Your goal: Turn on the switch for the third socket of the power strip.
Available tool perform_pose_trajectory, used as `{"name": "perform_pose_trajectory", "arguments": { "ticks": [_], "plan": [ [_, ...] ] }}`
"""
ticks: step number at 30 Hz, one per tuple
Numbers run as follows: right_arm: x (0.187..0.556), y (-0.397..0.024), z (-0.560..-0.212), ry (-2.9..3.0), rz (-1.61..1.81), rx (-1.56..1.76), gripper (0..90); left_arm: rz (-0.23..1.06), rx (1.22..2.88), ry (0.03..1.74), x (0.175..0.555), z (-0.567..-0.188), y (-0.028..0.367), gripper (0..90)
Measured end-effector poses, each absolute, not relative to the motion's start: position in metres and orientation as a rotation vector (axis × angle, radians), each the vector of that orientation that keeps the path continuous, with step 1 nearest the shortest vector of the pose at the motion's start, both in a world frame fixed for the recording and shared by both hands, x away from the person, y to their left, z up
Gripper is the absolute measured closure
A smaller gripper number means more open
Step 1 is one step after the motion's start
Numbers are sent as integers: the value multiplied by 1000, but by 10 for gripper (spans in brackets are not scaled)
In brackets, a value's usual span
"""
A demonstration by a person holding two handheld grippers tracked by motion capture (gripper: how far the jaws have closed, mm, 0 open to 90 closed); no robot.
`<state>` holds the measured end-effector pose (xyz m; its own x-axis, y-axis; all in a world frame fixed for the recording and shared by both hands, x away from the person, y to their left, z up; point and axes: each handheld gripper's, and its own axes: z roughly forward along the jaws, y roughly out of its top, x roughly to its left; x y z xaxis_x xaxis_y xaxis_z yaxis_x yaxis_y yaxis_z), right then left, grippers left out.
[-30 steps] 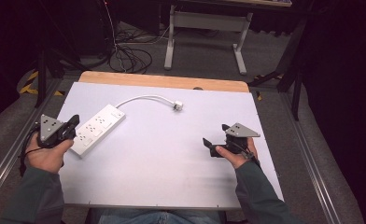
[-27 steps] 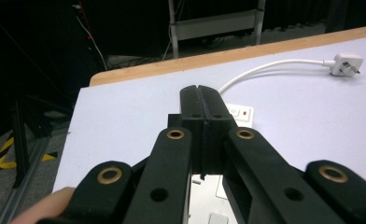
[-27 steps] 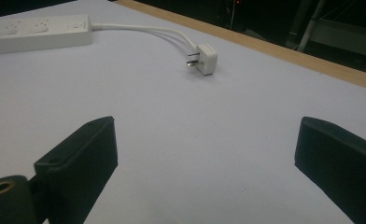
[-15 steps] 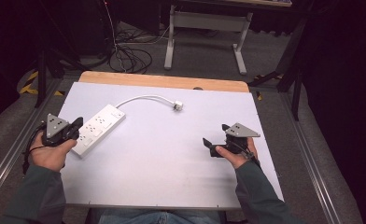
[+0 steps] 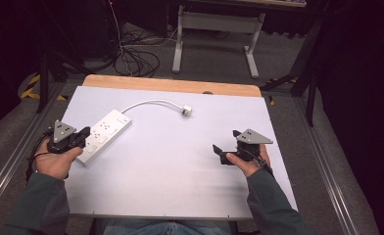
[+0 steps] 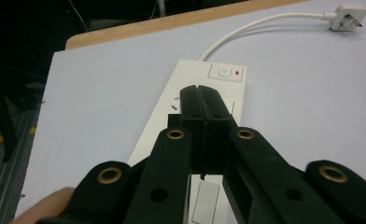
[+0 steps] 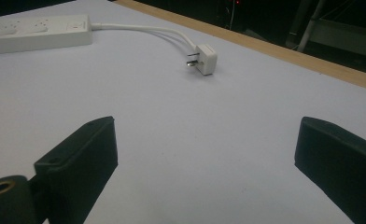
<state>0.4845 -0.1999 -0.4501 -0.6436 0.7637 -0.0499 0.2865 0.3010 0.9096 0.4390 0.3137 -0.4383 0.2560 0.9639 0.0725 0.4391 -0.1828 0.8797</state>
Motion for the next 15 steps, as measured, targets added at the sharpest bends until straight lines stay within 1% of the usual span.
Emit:
{"name": "perform_pose_trajectory", "arguments": {
  "ticks": [15],
  "plan": [
    [485, -200, -450, 2094, 1314, 930, 64, 774, 1836, 1322, 444, -445, 312, 900]
  ]
}}
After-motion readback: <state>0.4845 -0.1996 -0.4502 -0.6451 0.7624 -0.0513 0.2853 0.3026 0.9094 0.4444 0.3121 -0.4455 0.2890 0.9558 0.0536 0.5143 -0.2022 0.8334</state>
